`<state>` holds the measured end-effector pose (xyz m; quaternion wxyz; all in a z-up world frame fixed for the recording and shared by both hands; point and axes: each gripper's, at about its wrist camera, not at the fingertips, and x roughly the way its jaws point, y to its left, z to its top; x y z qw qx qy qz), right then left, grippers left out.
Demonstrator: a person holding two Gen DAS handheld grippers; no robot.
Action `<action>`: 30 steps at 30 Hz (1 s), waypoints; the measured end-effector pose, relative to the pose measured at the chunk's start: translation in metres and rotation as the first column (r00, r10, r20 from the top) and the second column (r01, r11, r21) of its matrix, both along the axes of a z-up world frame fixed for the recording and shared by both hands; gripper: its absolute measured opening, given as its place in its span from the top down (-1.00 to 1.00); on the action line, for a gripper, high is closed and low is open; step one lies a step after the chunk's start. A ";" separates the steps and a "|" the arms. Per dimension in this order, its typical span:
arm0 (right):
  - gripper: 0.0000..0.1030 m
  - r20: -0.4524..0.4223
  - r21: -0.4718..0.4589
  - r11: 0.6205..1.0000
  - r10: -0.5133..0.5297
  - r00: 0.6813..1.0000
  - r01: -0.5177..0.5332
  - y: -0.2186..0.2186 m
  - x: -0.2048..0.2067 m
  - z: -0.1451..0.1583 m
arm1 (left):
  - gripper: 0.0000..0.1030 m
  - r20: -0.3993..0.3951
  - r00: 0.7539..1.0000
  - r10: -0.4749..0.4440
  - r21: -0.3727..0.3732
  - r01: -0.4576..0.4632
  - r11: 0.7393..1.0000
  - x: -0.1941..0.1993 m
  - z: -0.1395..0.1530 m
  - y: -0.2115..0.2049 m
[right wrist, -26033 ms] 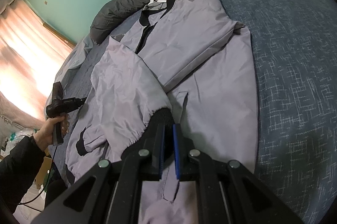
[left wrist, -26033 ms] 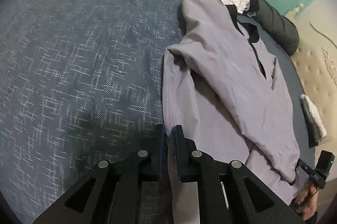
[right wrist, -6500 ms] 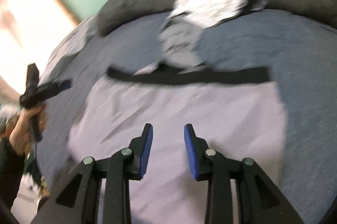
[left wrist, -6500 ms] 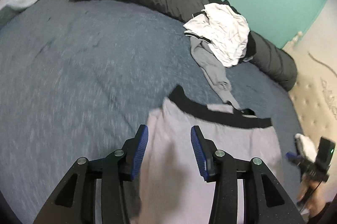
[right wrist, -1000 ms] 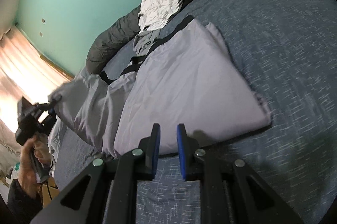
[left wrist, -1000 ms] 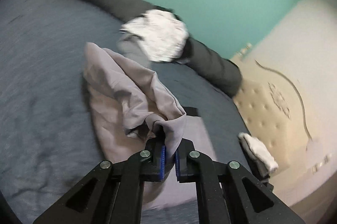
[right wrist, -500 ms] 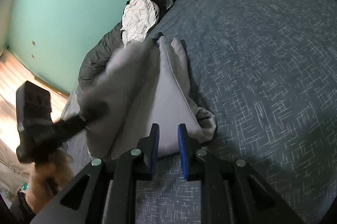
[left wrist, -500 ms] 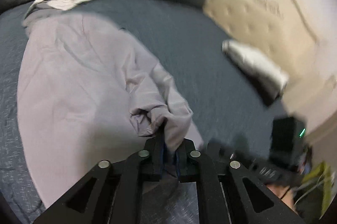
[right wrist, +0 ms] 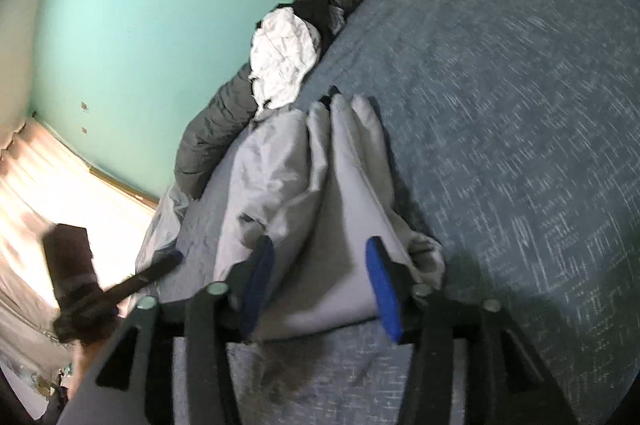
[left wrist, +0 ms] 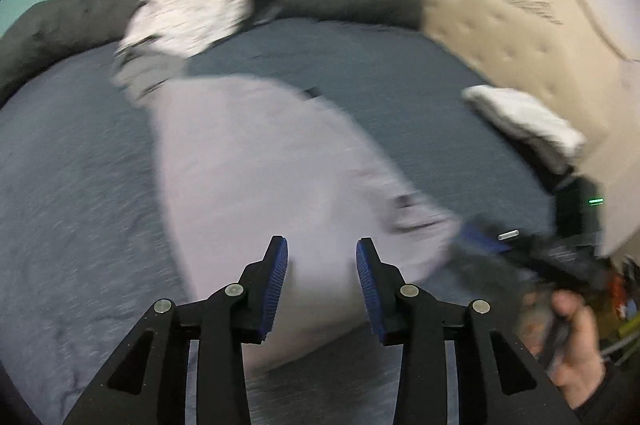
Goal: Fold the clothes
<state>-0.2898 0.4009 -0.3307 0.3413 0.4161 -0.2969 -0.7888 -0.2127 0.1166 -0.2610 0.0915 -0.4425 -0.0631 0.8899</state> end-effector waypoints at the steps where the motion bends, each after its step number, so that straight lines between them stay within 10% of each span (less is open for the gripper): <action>1: -0.07 -0.005 -0.004 1.000 0.010 1.000 -0.010 -0.003 0.000 0.002 | 0.24 0.015 1.000 0.019 -0.003 -0.019 1.000 0.001 -0.006 -0.007; 13: -0.21 -0.066 0.235 0.962 0.156 0.986 -0.137 -0.075 0.001 0.010 | 0.21 0.116 0.993 0.037 -0.031 -0.034 0.999 0.007 -0.053 -0.022; 23: -0.20 -0.065 0.234 0.969 0.092 0.994 -0.075 -0.077 -0.024 -0.011 | 0.14 0.124 0.992 0.010 -0.048 -0.004 0.999 0.008 -0.063 -0.014; 30: 0.77 -0.080 0.189 0.977 0.113 0.990 -0.096 -0.070 -0.026 -0.017 | 0.10 0.121 0.993 0.003 -0.067 0.005 0.998 0.011 -0.065 -0.009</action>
